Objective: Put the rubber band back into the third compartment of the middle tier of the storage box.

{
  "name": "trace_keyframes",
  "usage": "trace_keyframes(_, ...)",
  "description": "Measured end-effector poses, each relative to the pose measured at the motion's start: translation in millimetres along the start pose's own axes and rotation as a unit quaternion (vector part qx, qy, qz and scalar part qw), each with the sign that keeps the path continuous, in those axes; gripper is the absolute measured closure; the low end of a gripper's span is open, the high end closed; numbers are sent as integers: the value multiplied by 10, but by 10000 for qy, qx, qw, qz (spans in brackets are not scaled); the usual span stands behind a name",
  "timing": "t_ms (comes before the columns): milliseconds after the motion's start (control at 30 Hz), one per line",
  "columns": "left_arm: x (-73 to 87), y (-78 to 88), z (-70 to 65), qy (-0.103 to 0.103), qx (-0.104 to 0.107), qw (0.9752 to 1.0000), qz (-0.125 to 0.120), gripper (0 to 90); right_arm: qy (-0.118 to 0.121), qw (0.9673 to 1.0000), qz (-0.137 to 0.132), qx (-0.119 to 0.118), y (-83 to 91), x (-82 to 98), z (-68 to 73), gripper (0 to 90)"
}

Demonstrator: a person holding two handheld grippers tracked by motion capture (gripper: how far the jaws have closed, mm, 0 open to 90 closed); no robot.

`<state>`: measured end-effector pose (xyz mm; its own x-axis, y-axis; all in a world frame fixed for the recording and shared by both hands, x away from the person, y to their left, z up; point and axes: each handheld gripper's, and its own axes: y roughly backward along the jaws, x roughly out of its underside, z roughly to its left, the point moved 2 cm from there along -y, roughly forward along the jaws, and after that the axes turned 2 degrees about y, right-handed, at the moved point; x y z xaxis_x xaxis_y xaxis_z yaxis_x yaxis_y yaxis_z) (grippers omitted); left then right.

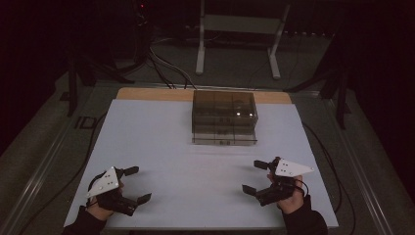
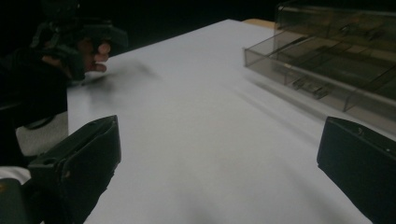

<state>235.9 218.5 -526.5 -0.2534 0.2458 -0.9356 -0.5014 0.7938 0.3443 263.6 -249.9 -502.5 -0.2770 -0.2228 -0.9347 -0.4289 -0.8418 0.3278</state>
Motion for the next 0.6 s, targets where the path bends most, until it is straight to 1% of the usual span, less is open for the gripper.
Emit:
trace_keyframes(33, -2, -1, -2, -9, 6, 10000, 4, 2, -23, 10000, -85, -3, 27, -30, -19, 0)
trace_keyframes(100, -2, -1, -2, 6, 11, 10000, -4, 3, -43, 9999, -119, -5, 34, -41, -24, 0)
trace_keyframes(167, -3, -1, -1, 0, 6, 10000, 1, 2, -24, 9999, -163, 41, 55, -70, -43, 0)
trace_keyframes(267, -5, 0, 6, 26, 11, 10000, -11, 2, 29, 9998, -165, 144, 72, -101, -81, 0)
trace_keyframes(600, -5, -12, 5, 32, 9, 10000, 4, 2, -36, 9990, -264, 350, 146, -165, -224, 0)
